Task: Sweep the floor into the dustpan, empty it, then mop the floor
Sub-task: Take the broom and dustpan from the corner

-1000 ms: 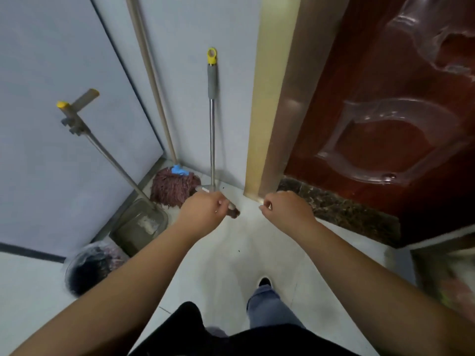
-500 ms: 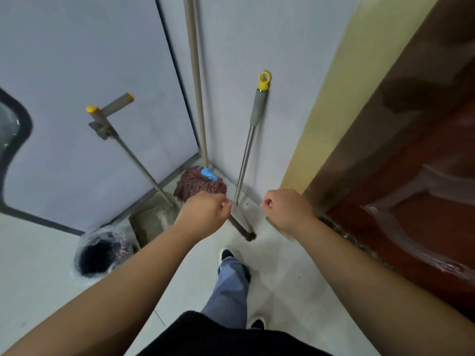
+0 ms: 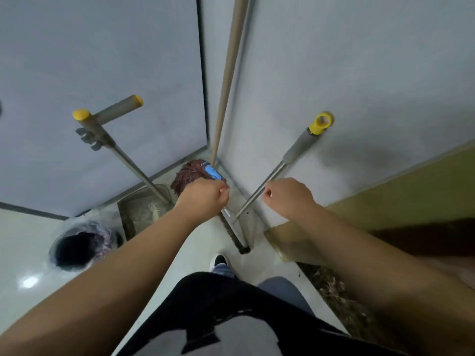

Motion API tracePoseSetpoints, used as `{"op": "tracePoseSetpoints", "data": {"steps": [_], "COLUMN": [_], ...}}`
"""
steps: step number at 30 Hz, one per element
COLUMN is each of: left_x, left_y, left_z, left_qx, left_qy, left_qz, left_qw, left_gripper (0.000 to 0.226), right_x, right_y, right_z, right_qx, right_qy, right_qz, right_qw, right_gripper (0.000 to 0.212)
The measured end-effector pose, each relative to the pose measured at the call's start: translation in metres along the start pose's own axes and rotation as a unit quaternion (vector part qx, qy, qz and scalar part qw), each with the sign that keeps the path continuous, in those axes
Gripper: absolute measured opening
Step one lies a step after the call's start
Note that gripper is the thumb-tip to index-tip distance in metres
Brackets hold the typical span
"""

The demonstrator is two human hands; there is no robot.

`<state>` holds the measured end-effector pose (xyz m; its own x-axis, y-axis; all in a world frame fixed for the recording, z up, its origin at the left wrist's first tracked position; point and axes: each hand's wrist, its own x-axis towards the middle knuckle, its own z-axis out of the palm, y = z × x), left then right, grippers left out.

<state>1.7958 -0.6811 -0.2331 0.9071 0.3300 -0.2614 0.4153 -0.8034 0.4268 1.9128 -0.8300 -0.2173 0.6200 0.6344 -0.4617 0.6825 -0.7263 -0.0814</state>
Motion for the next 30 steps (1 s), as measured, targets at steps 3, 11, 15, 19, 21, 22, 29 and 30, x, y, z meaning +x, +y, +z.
{"op": "tracePoseSetpoints", "data": {"steps": [3,11,15,19,21,22,29,30], "left_x": [0.009,0.003,-0.007,-0.019,-0.027,-0.031,-0.066,-0.073], "left_y": [-0.013,-0.045,-0.037,-0.022,-0.015,-0.010,0.015,0.016], "left_z": [-0.002,0.000,0.009,0.027,0.036,0.041,0.058,0.059], "left_qx": [0.003,-0.027,-0.068,-0.107,-0.116,-0.121,-0.154,-0.153], "left_qy": [-0.010,0.011,0.043,0.071,0.075,0.076,0.098,0.102], "left_qz": [-0.020,-0.154,-0.236,-0.311,-0.347,-0.365,-0.425,-0.428], "left_qw": [1.000,0.988,0.968,0.942,0.928,0.920,0.886,0.885], "left_gripper": [0.032,0.032,0.031,0.029,0.028,0.028,0.029,0.029], "right_x": [0.033,0.122,0.153,0.168,0.169,0.168,0.141,0.134], "right_y": [-0.004,-0.004,0.010,0.028,0.030,0.027,0.002,-0.002], "right_z": [-0.009,-0.013,-0.005,0.006,0.011,0.013,0.020,0.022], "right_qx": [-0.016,-0.088,-0.127,-0.178,-0.210,-0.223,-0.226,-0.235], "right_qy": [-0.012,-0.096,-0.138,-0.223,-0.274,-0.297,-0.368,-0.367], "right_qz": [-0.021,-0.062,-0.060,-0.046,-0.050,-0.056,-0.075,-0.070], "right_qw": [1.000,0.989,0.980,0.957,0.937,0.927,0.899,0.897], "right_gripper": [0.030,0.029,0.033,0.045,0.048,0.048,0.024,0.020]}}
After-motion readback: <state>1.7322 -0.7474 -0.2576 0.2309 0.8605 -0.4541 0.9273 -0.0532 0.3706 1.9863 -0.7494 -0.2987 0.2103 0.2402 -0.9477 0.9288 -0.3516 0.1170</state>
